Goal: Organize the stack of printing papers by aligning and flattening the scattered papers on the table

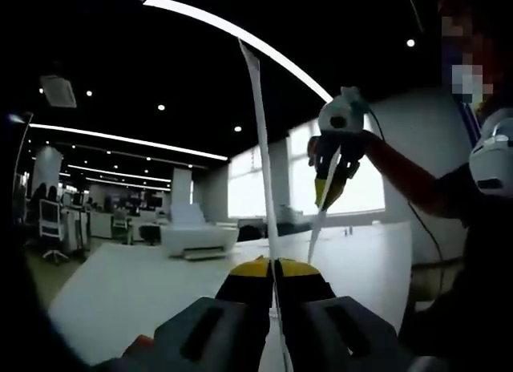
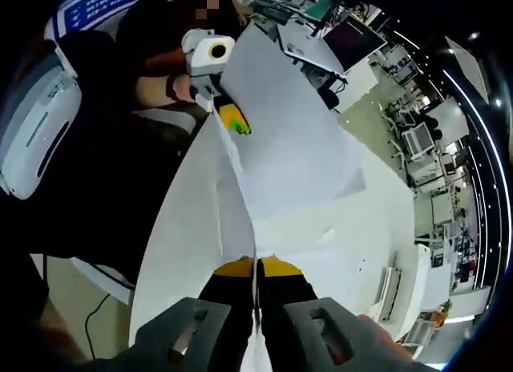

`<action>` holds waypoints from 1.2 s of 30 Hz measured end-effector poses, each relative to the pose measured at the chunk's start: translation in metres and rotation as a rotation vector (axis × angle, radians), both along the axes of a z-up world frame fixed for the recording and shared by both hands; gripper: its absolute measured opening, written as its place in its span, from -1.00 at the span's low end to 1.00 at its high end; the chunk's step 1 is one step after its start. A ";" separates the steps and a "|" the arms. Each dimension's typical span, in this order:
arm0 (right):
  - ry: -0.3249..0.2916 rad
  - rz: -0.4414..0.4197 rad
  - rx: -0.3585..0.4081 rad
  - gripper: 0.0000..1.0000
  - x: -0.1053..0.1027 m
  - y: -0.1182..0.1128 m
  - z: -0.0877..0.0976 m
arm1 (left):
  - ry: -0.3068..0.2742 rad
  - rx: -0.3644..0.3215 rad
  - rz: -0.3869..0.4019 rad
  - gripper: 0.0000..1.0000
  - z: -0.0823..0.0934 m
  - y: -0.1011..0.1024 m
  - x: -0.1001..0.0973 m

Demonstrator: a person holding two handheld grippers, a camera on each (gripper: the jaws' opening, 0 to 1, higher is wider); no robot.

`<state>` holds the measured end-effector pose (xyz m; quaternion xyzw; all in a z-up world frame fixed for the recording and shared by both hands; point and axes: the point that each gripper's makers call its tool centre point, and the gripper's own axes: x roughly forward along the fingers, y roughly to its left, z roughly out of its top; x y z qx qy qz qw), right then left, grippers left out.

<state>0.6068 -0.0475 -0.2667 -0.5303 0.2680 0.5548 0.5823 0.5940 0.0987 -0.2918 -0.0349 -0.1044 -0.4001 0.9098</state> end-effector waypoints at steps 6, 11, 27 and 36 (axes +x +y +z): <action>0.014 -0.015 -0.011 -1.00 0.002 0.002 -0.002 | 0.001 0.009 -0.001 -0.87 -0.003 -0.001 0.000; 0.019 -0.022 -0.003 -1.00 0.006 0.006 0.001 | -0.001 0.015 -0.005 -0.86 -0.003 -0.002 0.000; 0.045 -0.009 0.011 -1.00 0.007 0.026 0.000 | -0.023 0.014 -0.022 -0.78 -0.001 -0.006 -0.004; 0.040 -0.007 0.010 -1.00 0.008 0.033 0.000 | -0.019 0.005 -0.028 -0.61 0.000 -0.007 -0.004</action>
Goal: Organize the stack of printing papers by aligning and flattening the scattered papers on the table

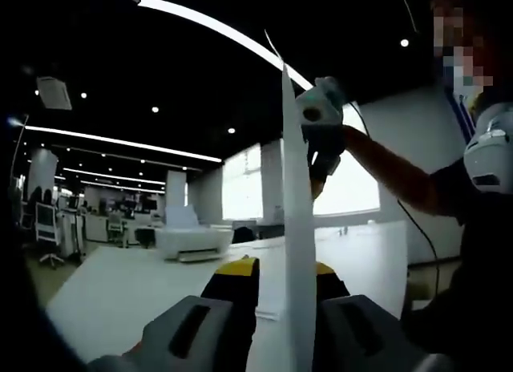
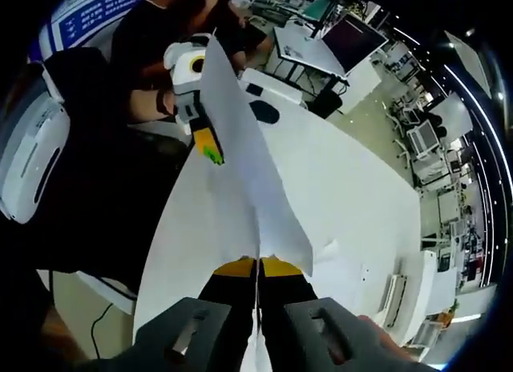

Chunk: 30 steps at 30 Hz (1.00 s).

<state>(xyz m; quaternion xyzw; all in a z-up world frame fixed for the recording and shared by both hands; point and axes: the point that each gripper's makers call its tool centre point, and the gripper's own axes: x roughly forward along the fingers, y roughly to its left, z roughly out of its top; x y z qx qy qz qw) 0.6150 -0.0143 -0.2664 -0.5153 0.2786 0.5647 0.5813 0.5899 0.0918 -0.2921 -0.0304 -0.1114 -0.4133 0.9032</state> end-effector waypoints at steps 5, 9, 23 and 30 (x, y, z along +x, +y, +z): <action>-0.005 0.006 0.005 -1.00 -0.001 0.006 0.001 | -0.002 0.006 -0.008 -0.58 -0.001 -0.003 -0.001; -0.010 0.016 0.013 -1.00 -0.001 0.011 0.003 | 0.005 0.007 -0.017 -0.52 -0.002 -0.006 -0.001; -0.015 0.068 0.020 -1.00 -0.009 0.032 0.008 | 0.008 0.029 -0.023 -0.50 -0.003 -0.011 0.001; -0.013 0.101 0.016 -1.00 -0.017 0.046 0.007 | 0.016 0.049 -0.025 -0.50 -0.006 -0.015 0.002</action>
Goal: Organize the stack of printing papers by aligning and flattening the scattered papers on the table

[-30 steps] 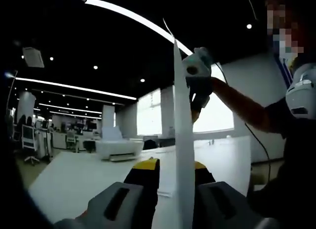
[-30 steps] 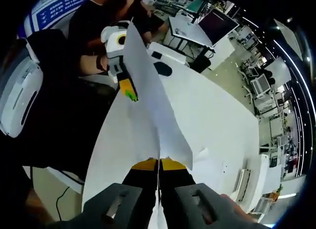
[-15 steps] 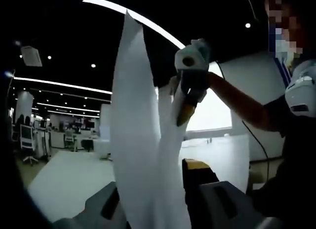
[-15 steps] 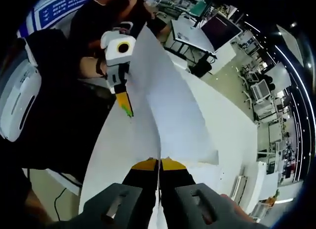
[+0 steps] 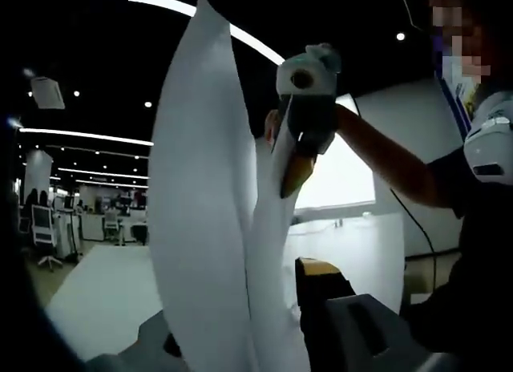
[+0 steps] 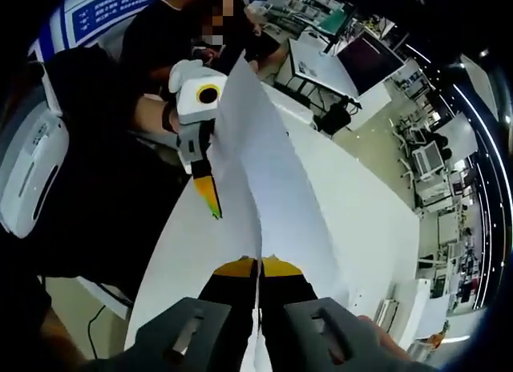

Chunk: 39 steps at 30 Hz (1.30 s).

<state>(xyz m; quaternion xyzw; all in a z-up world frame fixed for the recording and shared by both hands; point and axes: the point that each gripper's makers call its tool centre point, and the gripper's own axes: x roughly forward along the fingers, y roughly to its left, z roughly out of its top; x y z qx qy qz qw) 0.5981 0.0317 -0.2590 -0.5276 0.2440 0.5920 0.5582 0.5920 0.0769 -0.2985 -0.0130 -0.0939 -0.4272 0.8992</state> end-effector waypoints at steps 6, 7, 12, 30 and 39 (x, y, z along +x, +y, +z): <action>0.003 0.024 0.003 -1.00 -0.006 0.010 0.003 | 0.001 -0.005 -0.004 -0.50 0.001 -0.001 -0.001; 0.002 0.028 0.003 -1.00 -0.007 0.011 0.003 | 0.001 -0.005 -0.004 -0.50 0.001 -0.001 0.000; 0.001 0.054 0.006 -1.00 -0.013 0.022 0.004 | 0.004 -0.007 -0.008 -0.50 0.001 -0.002 0.000; -0.013 0.119 -0.009 -1.00 -0.019 0.048 0.013 | 0.015 -0.008 -0.015 -0.53 -0.001 -0.004 -0.001; -0.028 0.128 -0.035 -1.00 -0.023 0.049 0.010 | 0.016 -0.005 -0.018 -0.56 -0.002 -0.004 -0.001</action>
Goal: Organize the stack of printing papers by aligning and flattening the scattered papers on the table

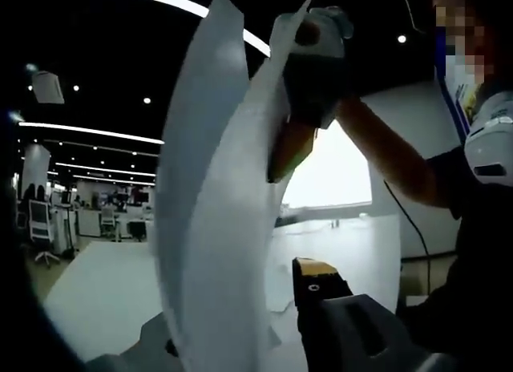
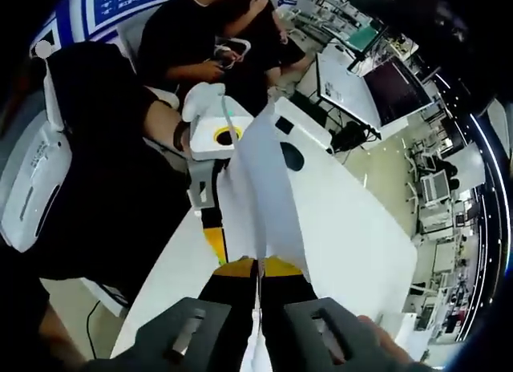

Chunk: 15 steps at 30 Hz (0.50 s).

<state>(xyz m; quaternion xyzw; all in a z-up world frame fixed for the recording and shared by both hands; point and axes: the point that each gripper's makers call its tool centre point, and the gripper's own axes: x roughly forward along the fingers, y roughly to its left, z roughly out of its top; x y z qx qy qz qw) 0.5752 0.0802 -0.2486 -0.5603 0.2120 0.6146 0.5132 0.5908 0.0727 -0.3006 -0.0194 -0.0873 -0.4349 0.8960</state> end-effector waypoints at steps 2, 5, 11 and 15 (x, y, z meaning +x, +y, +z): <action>0.000 0.004 0.001 -1.00 -0.002 0.001 0.000 | 0.000 0.001 0.000 -0.57 0.000 0.000 0.000; -0.002 0.007 -0.004 -1.00 -0.003 0.002 -0.001 | 0.002 0.002 -0.001 -0.59 0.000 0.000 -0.001; -0.001 0.008 -0.007 -1.00 -0.005 0.002 -0.004 | -0.002 0.009 -0.001 -0.68 -0.001 0.000 -0.001; 0.002 0.009 -0.007 -1.00 -0.006 0.003 -0.006 | -0.007 0.029 0.004 -0.75 -0.002 0.001 0.000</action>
